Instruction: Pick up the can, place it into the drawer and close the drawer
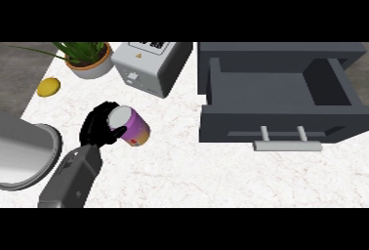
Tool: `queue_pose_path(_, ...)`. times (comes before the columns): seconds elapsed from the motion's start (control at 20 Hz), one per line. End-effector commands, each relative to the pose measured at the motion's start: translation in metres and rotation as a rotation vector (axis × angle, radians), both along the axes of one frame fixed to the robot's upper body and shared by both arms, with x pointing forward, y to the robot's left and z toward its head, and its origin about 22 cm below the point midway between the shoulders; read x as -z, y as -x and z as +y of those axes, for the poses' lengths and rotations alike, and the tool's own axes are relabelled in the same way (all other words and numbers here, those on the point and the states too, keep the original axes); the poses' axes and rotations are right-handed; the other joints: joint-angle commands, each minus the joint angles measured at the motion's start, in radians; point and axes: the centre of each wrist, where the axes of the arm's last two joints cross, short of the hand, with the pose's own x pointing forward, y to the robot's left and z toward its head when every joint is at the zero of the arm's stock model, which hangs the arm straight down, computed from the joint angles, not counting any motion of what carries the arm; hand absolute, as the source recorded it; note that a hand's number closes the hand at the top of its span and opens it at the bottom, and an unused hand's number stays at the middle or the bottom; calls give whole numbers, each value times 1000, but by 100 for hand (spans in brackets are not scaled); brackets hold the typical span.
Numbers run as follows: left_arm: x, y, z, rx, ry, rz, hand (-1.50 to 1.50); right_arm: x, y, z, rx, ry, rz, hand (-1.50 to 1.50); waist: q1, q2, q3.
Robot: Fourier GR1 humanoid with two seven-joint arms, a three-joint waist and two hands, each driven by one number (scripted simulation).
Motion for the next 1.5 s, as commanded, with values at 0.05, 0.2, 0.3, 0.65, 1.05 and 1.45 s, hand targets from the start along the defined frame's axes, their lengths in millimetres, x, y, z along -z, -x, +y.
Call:
queue_pose_path(0.05,-32,-14,-37,-44,-10,-52,150,-9,4,8,7,13,4,-150,15,-5,1)
queue_pose_path(0.2,-62,-23,-60,-38,-16,-112,150,-5,1,1,32,-9,8,-150,15,-7,1)
queue_pose_path(0.3,-82,-26,-71,-45,-33,-131,150,1,9,-5,37,3,6,-150,6,-6,1)
queue_pose_path(0.65,-156,-6,-84,-41,-79,-154,150,3,7,-1,12,-9,-12,-150,1,0,0)
queue_pose_path(1.05,-208,-24,-124,-40,-131,-182,150,-10,-9,16,-11,-19,-5,-150,-12,8,-1)
queue_pose_path(1.45,-245,-34,-172,-14,-154,-181,150,0,-15,3,-6,-26,-21,-150,-19,9,-1)
